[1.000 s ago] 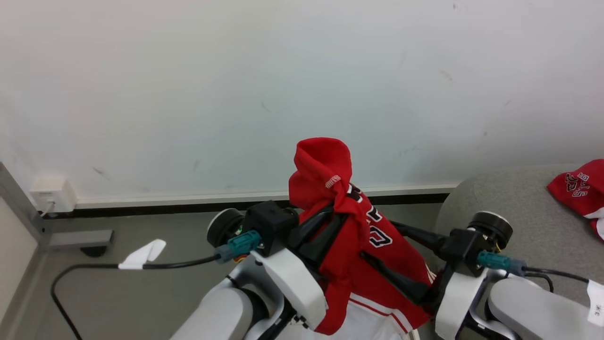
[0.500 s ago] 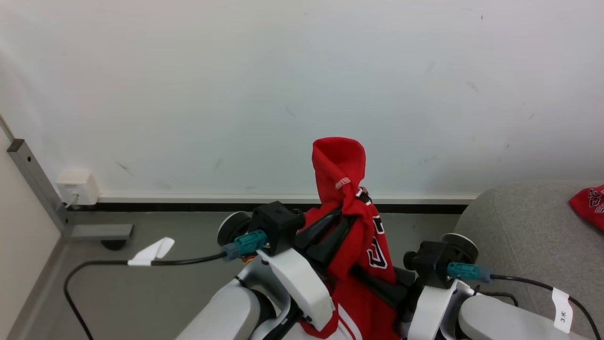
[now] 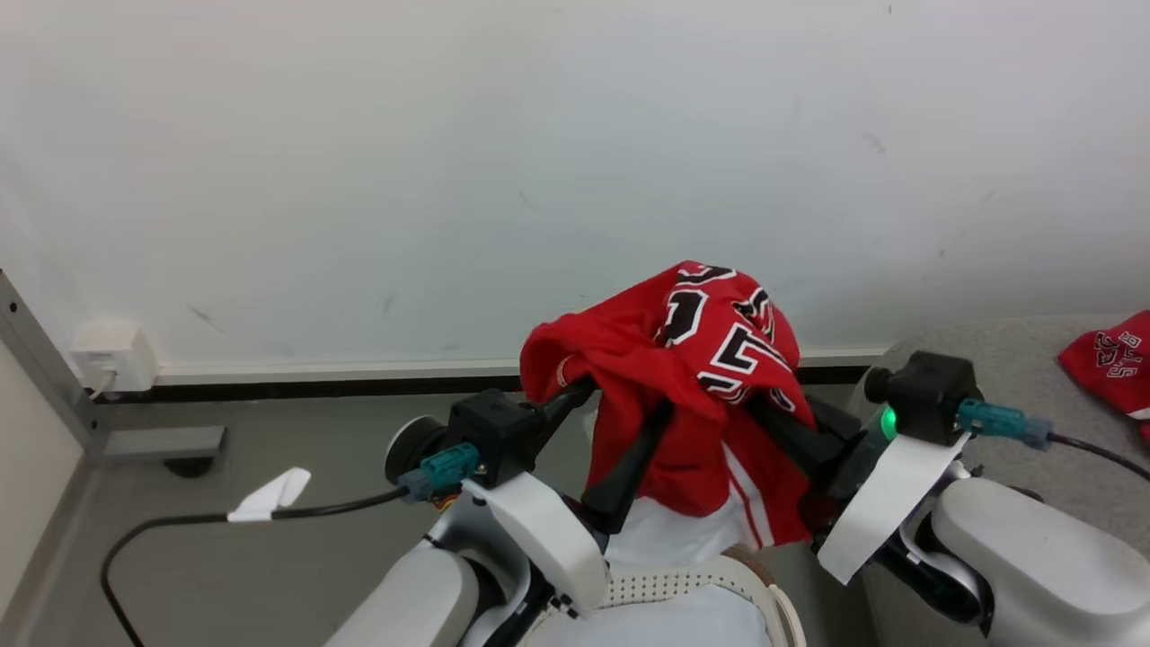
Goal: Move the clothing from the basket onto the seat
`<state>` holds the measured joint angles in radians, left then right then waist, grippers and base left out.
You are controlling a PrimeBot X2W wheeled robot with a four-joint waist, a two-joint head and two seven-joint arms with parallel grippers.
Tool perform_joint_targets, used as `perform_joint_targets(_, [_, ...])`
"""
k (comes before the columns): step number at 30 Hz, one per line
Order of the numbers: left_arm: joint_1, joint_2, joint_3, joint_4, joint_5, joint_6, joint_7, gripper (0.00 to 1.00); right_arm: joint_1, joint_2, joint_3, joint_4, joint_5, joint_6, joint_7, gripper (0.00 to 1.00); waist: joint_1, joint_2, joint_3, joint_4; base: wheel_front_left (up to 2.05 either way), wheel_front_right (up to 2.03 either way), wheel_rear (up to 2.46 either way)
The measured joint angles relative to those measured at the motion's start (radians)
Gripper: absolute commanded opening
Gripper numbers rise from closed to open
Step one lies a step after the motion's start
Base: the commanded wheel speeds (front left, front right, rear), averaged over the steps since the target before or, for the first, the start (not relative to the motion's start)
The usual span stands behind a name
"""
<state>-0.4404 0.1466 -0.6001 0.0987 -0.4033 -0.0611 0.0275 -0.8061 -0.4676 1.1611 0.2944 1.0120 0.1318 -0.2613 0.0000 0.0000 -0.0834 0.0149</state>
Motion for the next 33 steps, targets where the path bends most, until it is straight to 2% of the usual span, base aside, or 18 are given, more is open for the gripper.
perform_joint_targets(8, [0.015, -0.005, -0.016, 0.024, -0.003, 0.0, -0.013, 1.0, 0.034, -0.031, -0.141, -0.005, -0.028, 0.0, -0.001, 0.0, 0.0, 0.0, 0.02, -0.066, 0.0, 0.0, 0.0])
perform_joint_targets(16, [0.015, -0.011, -0.026, 0.031, -0.005, 0.0, -0.031, 1.0, 0.078, -0.037, -0.264, -0.009, -0.076, 0.0, -0.001, 0.0, 0.0, 0.0, 0.044, -0.165, 0.0, 0.0, 0.0])
perform_joint_targets(27, [-0.001, -0.018, -0.043, 0.041, -0.005, 0.004, -0.045, 1.0, 0.12, -0.054, -0.339, -0.031, -0.109, 0.0, -0.001, 0.0, 0.0, 0.0, 0.093, -0.324, 0.0, 0.0, 0.0])
perform_joint_targets(33, [-0.013, -0.024, -0.049, 0.047, -0.006, 0.002, -0.051, 1.0, 0.139, -0.058, -0.384, -0.031, -0.116, 0.0, -0.001, 0.0, 0.0001, 0.0, 0.136, -0.372, 0.0, 0.0, 0.0])
